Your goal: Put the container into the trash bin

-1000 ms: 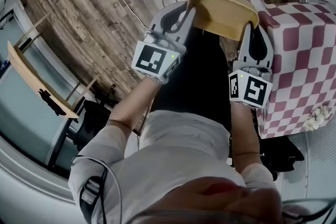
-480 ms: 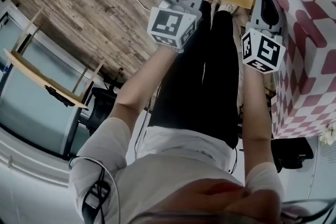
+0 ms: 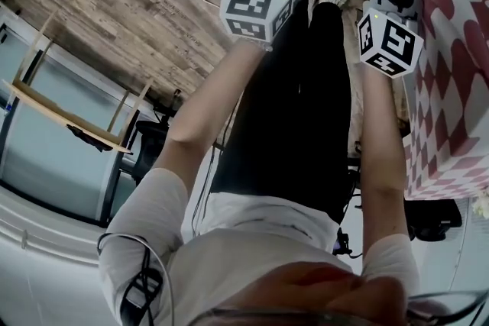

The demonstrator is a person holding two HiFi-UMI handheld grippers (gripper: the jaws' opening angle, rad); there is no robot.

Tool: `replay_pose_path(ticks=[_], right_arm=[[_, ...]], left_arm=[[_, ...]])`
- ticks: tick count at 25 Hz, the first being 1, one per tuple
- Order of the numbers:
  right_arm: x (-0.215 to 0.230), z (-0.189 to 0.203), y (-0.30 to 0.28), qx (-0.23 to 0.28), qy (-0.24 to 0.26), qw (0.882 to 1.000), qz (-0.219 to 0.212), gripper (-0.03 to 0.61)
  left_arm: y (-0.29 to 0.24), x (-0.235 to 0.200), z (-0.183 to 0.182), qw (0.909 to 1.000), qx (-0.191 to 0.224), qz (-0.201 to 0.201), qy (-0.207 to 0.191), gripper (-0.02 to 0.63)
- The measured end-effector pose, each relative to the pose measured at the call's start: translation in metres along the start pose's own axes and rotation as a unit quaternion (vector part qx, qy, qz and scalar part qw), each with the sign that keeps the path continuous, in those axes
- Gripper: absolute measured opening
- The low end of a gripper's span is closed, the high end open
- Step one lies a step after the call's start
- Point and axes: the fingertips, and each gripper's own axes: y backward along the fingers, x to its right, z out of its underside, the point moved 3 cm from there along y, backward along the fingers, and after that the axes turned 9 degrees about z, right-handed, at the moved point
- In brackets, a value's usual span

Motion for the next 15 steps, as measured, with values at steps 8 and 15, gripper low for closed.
replay_pose_path(ticks=[8, 15], right_arm=[[-0.007, -0.034, 0.032, 0.011, 0.005, 1.000, -0.015, 0.144], [-0.031, -0.122, 0.096, 0.042, 0.019, 0.997, -0.058, 0.112]], left_arm=[[0.029, 0.021, -0.027, 0.9998, 0.007, 0.005, -0.015, 0.083], [0.084, 0.074, -0.111, 0.9981, 0.045, 0.024, -0.033, 0.081]])
